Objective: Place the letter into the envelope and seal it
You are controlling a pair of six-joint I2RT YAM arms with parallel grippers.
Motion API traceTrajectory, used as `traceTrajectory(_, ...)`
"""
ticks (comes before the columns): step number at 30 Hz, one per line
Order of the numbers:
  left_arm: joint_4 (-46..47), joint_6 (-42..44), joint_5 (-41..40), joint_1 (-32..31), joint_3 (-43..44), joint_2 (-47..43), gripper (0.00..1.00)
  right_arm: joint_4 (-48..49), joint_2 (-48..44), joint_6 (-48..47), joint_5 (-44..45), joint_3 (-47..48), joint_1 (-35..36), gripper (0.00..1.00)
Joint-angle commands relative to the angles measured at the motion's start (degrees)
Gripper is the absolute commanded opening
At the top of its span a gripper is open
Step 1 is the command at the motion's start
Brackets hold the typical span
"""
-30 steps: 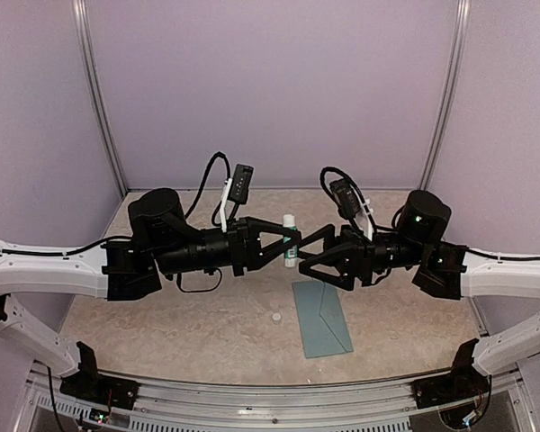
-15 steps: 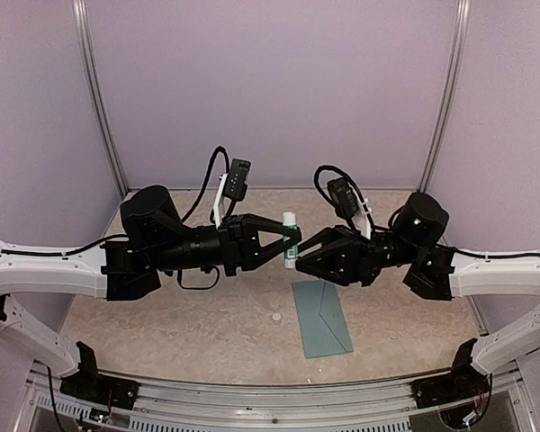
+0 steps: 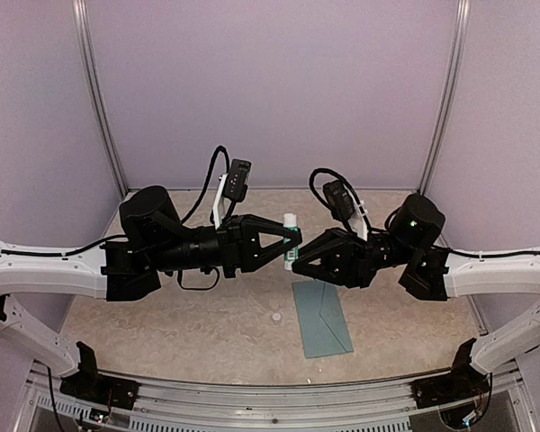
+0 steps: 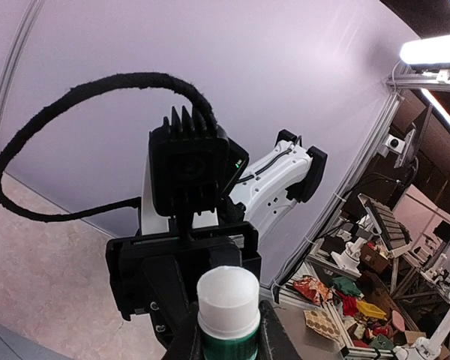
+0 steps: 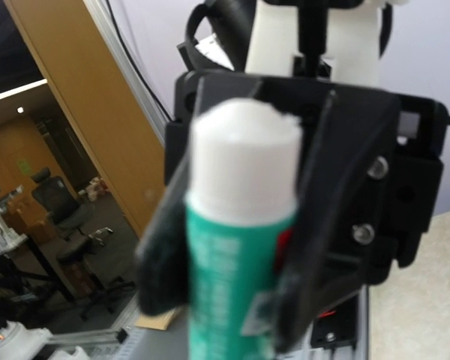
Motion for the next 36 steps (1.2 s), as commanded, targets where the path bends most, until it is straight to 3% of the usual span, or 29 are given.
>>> traceTrajectory(1,0.7,0.5,-1.1,-0.3,-0.4,0.1,0.03,1.8,0.3,0.0,-1.1,0.3,0.6,0.05)
traceTrajectory(5,-1.1,1.6,-3.3,-0.4,-0.6,-0.3,0.03,0.2,-1.5,-1.0,0.8,0.0,0.6,0.0)
traceTrajectory(8,-3.8,3.6,-7.0,-0.8,-0.3,-0.5,0.03,-7.2,-3.6,-4.2,4.6,1.4,0.6,0.0)
traceTrajectory(14,-12.7,10.0,-21.3,-3.9,1.9,-0.7,0.03,-34.7,-4.7,-13.1,22.7,9.4,0.6,0.0)
traceTrajectory(19,-15.7,10.0,-32.9,-6.1,3.3,0.9,0.0,-52.8,-0.3,-15.5,42.8,18.8,1.2,0.0)
traceTrajectory(23,-16.5,6.9,-38.5,-7.3,4.6,3.2,0.0,-60.7,4.6,-15.4,56.7,26.1,2.4,0.0)
traceTrajectory(26,-16.0,4.1,-39.6,-7.6,5.1,5.2,0.0,-62.8,7.8,-14.8,62.4,29.4,3.6,0.0)
traceTrajectory(33,-15.1,3.5,-38.4,-7.5,5.6,5.8,0.01,-60.8,8.1,-14.9,61.6,29.7,4.8,0.0)
traceTrajectory(36,-16.7,3.7,-36.3,-6.4,5.8,4.1,0.03,-53.9,2.5,-17.2,52.3,24.8,4.2,0.21)
